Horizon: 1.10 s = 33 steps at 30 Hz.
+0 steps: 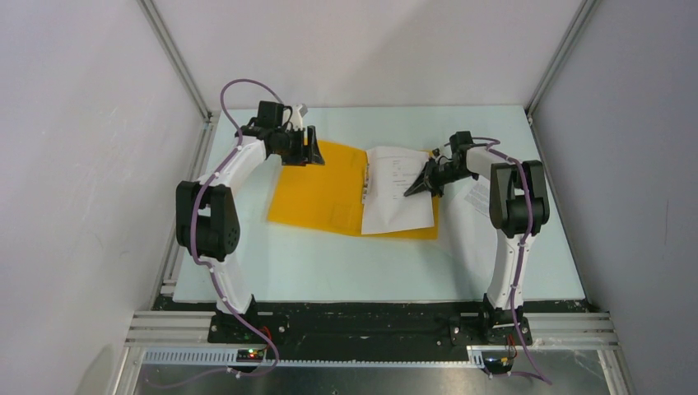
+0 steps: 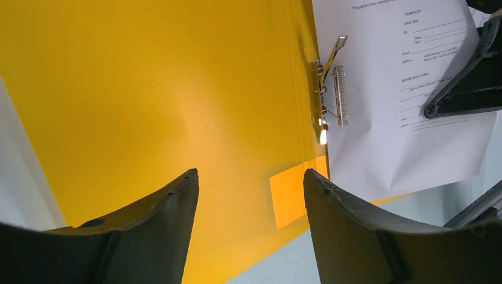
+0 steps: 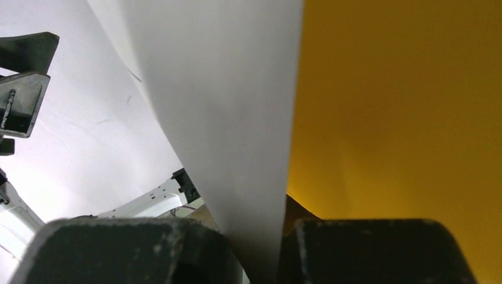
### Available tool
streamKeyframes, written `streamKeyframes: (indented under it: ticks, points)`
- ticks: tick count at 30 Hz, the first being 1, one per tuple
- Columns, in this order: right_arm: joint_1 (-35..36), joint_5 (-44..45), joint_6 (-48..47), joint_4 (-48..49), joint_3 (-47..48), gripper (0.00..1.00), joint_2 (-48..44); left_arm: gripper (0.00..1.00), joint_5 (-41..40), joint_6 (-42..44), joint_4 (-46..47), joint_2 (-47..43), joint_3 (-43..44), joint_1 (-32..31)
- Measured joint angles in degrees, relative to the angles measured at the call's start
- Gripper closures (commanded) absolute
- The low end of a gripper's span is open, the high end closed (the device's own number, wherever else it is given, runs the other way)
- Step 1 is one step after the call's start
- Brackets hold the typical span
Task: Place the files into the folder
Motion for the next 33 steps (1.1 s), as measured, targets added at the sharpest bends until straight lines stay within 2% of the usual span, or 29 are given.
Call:
streamKeyframes:
  ticks: [15, 25, 27, 29, 30, 31, 32, 33]
  points:
    - [0.0, 6.5, -1.2, -4.8, 0.0, 0.82, -2.8, 0.3, 0.1, -0.2, 0.0, 0.3, 0.0, 0.0]
    - [0.4, 6.9, -1.0, -4.6, 0.0, 0.79, -3.0, 0.29, 0.2, -0.6, 0.0, 0.6, 0.0, 0.0]
    - [0.7, 7.0, -1.0, -4.4, 0.0, 0.71, -3.0, 0.29, 0.2, -0.5, 0.0, 0.6, 0.0, 0.0]
    - [1.0, 7.2, -0.8, -4.4, 0.0, 0.58, -3.0, 0.29, 0.2, -0.6, 0.0, 0.6, 0.0, 0.0]
    - [1.0, 7.5, -0.9, -4.6, 0.1, 0.43, -3.0, 0.29, 0.2, -0.5, 0.0, 0.6, 0.0, 0.0]
    - [1.0, 7.8, -0.9, -4.8, 0.3, 0.32, -3.0, 0.3, 0.2, -0.6, 0.0, 0.6, 0.0, 0.0]
    - [1.0, 8.4, -1.2, -5.5, 0.6, 0.14, -3.0, 0.29, 0.2, -0.5, 0.0, 0.6, 0.0, 0.0]
    - [1.0, 9.1, -1.6, -6.3, 1.1, 0.07, -3.0, 0.29, 0.2, -0.6, 0.0, 0.6, 0.0, 0.0]
